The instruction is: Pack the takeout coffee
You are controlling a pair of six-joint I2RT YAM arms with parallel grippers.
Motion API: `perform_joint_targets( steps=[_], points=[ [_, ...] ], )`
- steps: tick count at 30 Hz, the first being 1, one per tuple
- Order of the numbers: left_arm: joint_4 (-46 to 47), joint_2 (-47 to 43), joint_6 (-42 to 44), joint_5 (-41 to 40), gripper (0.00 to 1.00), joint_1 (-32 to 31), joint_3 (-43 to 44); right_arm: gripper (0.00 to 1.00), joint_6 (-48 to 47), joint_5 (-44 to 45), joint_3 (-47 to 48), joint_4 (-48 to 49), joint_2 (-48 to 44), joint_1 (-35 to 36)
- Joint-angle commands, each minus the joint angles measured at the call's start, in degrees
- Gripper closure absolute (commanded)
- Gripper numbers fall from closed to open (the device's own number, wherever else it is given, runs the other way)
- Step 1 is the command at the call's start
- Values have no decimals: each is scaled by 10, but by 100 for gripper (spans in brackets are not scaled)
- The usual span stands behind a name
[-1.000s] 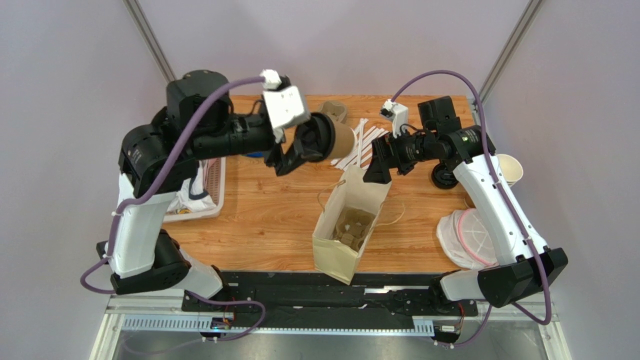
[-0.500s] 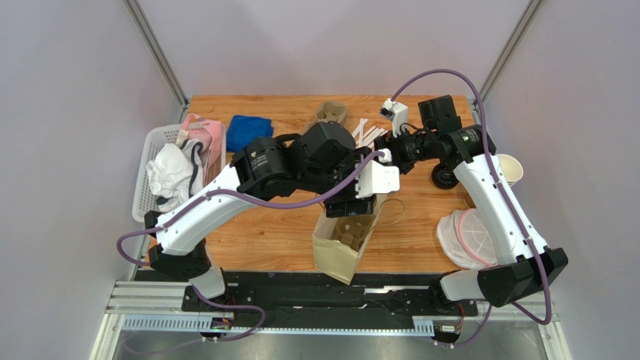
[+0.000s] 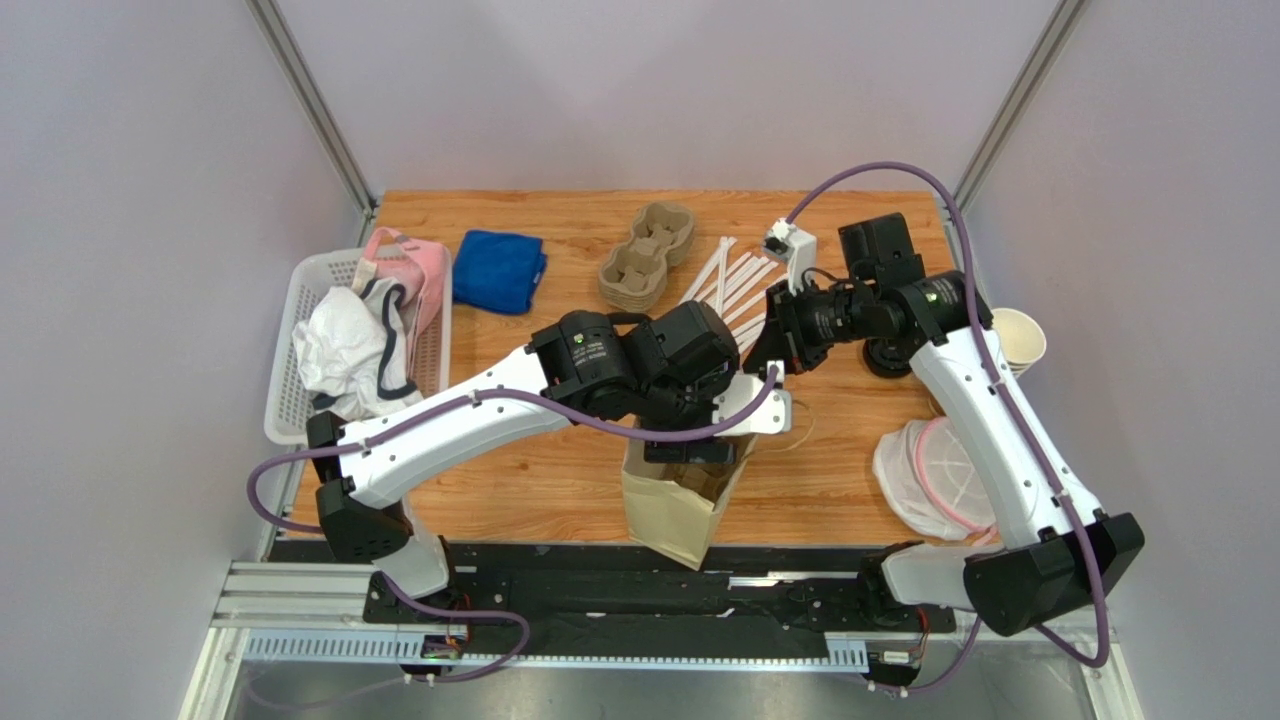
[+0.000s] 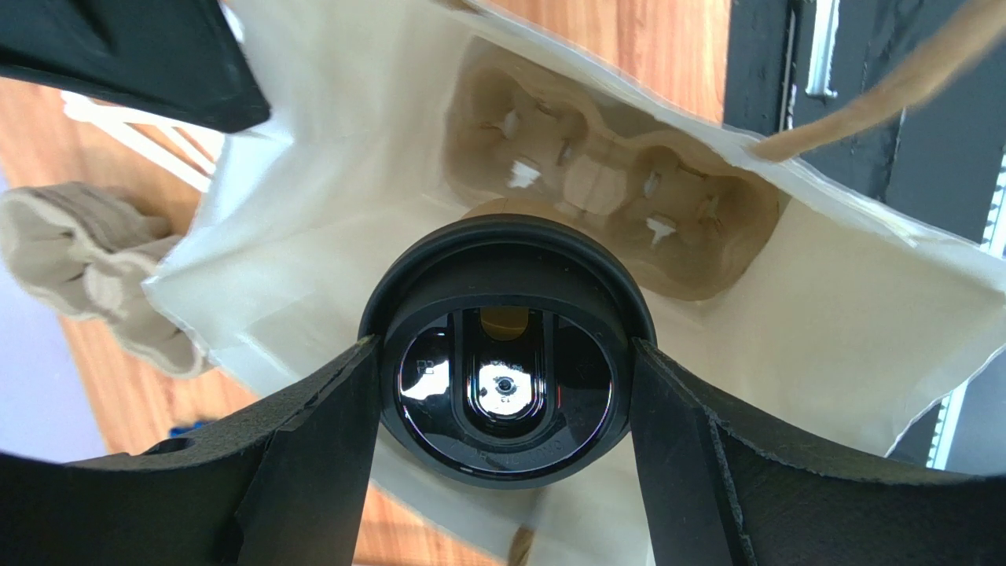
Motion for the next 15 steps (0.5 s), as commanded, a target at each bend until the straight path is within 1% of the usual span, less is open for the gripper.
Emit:
perform_joint_targets(
  steps=[1,6,8,9,10,12,13,15],
  points=[
    [74,-38,25,19,100,-1,-53,100,23,-36,-36,9,-32,0],
    [102,-45,50,35,100,-1,-104,99,18,-55,-41,-12,-53,-1],
    [96,-61,76,70,100,4,-116,86,4,-64,-30,-43,-55,-1],
    [98,-68,92,96,100,6,-131,77,-13,-61,-23,-53,-56,-1],
    [101,-76,100,104,100,6,-138,60,-23,-56,-4,-64,-55,-3],
    [105,-89,120,117,100,7,-148,41,-56,-36,18,-65,-51,-6],
    [104,-90,123,118,100,7,-149,26,-67,-29,45,-55,-43,-6],
    [94,-87,135,127,100,7,-144,16,-86,-22,72,-37,-31,-7]
  ],
)
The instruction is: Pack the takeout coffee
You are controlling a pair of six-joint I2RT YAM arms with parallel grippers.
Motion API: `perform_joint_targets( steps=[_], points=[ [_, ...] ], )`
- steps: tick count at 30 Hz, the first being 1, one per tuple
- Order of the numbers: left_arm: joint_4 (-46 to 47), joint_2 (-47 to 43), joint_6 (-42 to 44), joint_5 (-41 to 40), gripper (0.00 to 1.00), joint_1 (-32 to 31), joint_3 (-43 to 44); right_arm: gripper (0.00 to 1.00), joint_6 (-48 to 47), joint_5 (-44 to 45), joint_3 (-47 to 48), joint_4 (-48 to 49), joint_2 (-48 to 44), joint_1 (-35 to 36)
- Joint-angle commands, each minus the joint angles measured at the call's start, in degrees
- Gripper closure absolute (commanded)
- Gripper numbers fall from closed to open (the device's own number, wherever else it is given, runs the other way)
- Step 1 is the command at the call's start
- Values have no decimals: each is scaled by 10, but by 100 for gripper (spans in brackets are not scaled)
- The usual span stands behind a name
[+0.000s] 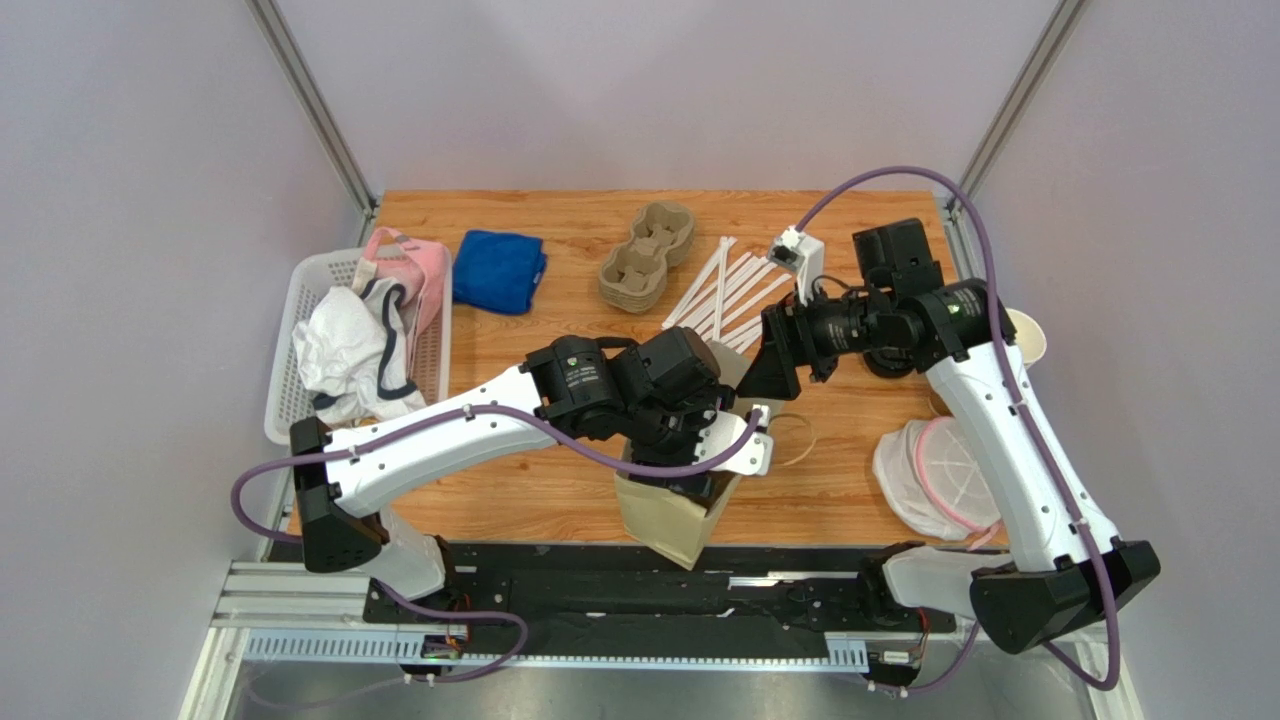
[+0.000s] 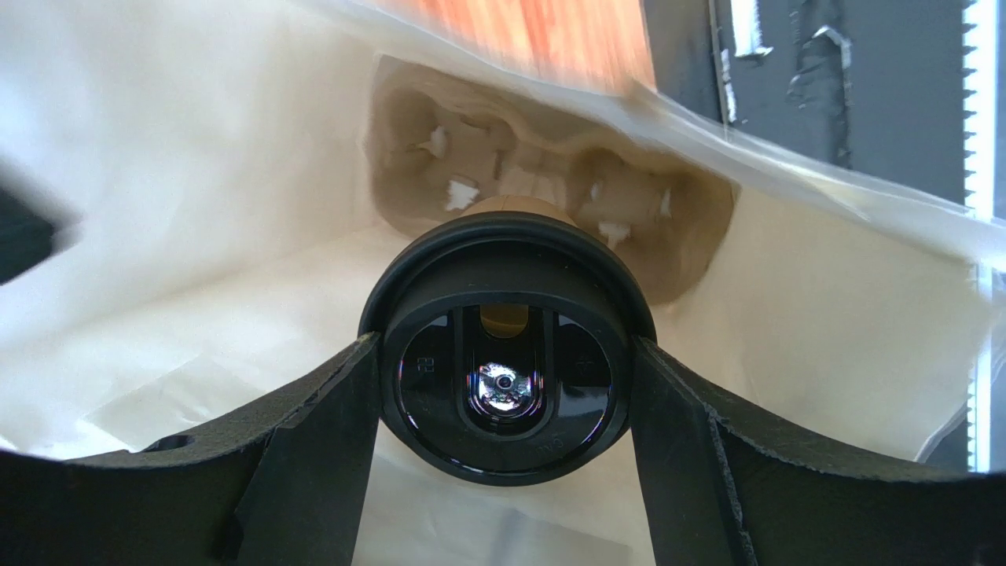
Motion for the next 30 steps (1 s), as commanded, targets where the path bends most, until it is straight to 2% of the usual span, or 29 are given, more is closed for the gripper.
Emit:
perform_joint_targets(
  steps=[1,8,14,19,24,27,30],
  points=[
    [13,-31,53,50,100,3,10,11,-85,14,83,32,19,-3],
    [8,-23,66,81,100,6,9,4,-225,-37,161,56,84,16],
    [-2,-25,72,100,100,12,10,4,-373,-40,123,45,89,74],
    [-7,-23,76,109,100,12,7,5,-390,-21,81,135,87,109],
    [-11,-21,78,124,100,18,4,9,-389,-17,89,160,115,123],
    [-12,-16,71,128,100,26,5,18,-380,-21,95,168,135,131],
    [-15,-19,58,117,100,43,5,57,-391,-12,98,142,138,142]
  ],
)
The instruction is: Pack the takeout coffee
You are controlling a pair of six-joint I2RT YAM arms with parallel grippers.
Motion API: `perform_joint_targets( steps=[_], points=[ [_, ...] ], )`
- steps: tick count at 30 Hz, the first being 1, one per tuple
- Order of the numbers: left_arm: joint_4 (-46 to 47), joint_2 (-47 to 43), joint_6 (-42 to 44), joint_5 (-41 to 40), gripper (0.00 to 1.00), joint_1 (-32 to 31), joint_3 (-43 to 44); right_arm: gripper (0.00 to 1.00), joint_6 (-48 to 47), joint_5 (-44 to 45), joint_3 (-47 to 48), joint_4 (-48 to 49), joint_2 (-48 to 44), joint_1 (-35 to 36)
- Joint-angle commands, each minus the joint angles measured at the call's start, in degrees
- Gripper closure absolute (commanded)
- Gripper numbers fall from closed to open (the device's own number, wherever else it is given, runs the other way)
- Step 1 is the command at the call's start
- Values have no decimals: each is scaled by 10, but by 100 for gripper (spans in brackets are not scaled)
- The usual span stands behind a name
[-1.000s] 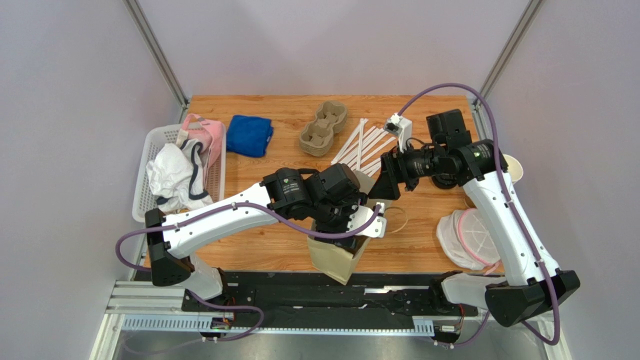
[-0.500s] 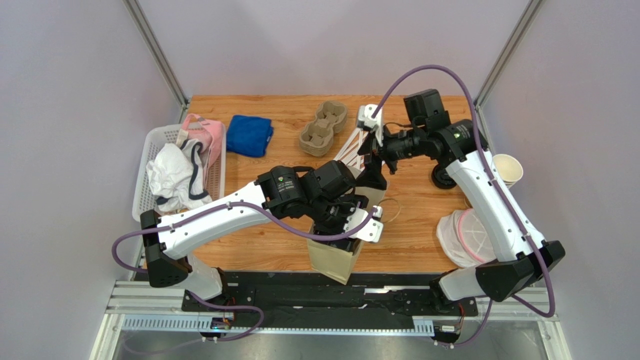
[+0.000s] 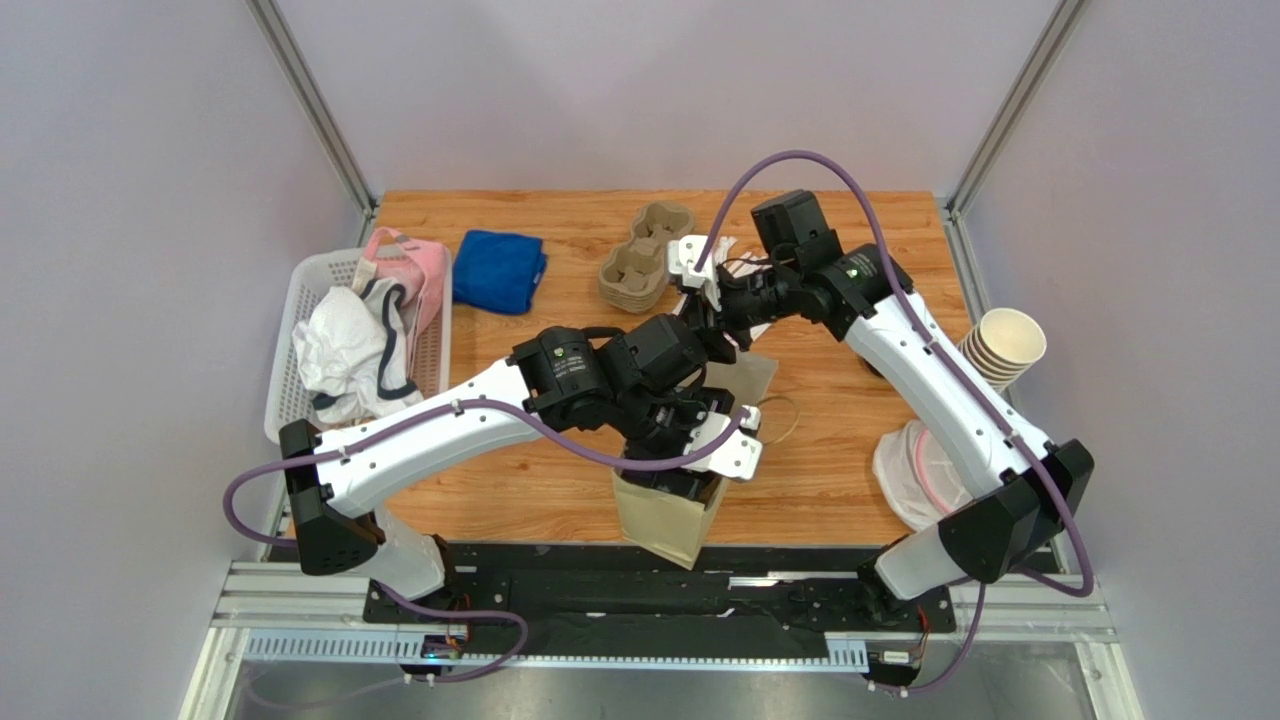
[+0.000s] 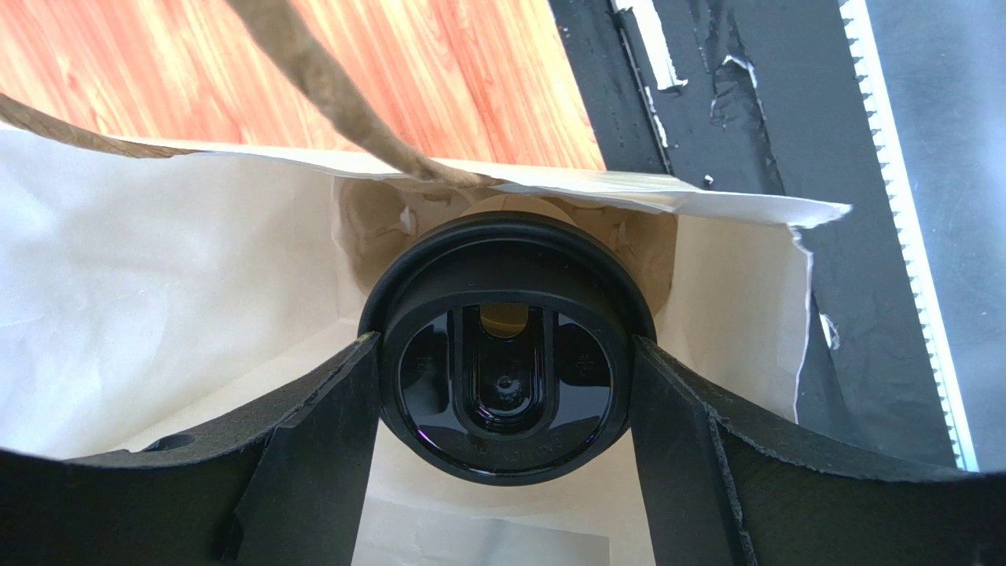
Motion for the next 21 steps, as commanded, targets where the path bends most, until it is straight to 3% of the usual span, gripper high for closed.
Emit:
perform_joint_targets(
  steps=[1,3,8,12,21],
  points=[
    [-5,-6,-6,10,100,28,5,82,-10,16,18,4,0,20],
    [-9,-11,-18,8,100,47,7,100,4,47,22,2,-13,31],
    [-9,-41,-21,-36,100,67,3,100,130,105,5,65,-63,32],
    [-14,-62,-2,-58,100,84,-6,100,216,205,-20,101,-103,32],
    [-13,-67,9,-51,100,107,-28,100,274,203,-61,6,-126,31]
  ],
)
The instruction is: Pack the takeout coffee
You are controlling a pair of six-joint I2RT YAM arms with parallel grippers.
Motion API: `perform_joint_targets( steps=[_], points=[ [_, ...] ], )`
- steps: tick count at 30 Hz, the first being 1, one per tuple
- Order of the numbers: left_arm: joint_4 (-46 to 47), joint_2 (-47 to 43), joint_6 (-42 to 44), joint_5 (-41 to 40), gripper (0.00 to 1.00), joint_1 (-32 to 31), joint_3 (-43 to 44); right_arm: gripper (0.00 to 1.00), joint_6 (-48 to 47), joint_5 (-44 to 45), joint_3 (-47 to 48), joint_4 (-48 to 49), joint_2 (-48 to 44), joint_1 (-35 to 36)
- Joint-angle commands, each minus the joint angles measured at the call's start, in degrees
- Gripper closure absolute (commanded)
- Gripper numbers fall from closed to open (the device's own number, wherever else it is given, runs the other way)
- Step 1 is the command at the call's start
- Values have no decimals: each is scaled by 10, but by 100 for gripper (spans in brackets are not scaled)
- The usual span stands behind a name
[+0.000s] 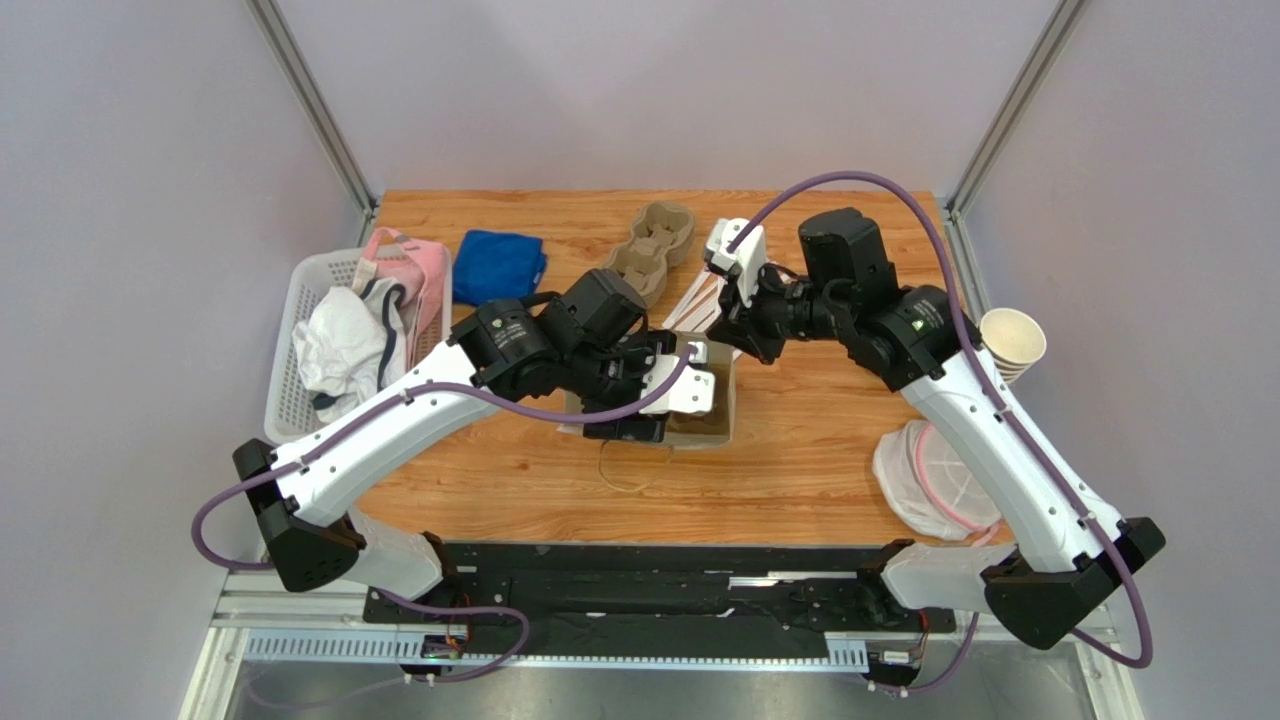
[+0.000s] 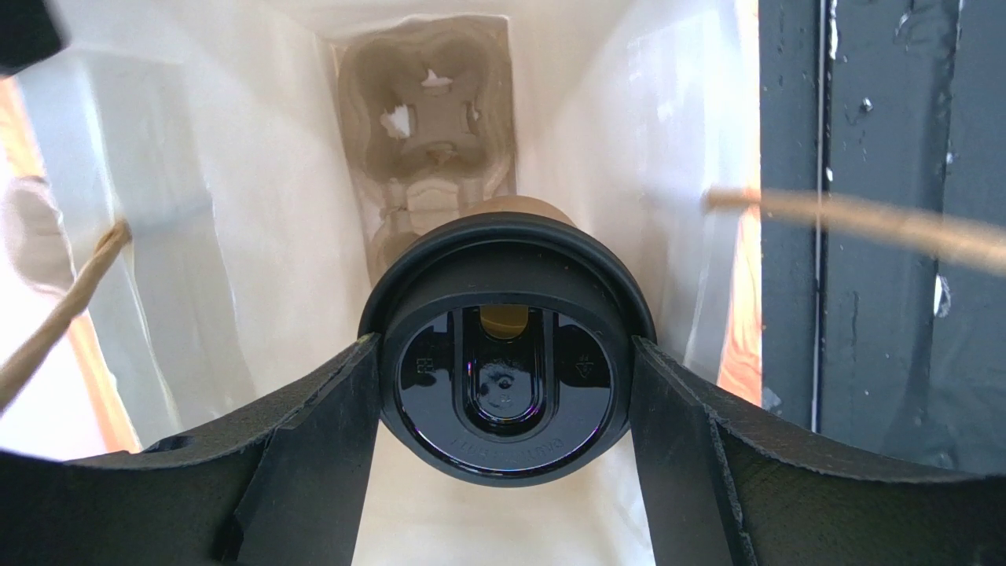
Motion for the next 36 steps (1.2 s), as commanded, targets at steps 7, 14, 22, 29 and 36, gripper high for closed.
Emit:
perform_joint_targets(
  steps=[7,14,22,29,36],
  points=[
    [34,-7,18,6,100,2,-53,81,45,-7,-30,-50,13,-3],
    [46,0,24,18,100,9,-59,39,13,-40,3,-38,39,-5],
    [47,2,33,30,100,17,-67,35,-25,-53,32,3,87,-4],
    [90,-22,-13,-4,100,20,-93,89,-19,-81,41,1,91,4],
    [198,-131,-21,-108,100,-2,-211,100,45,-48,-56,120,-36,49]
  ],
)
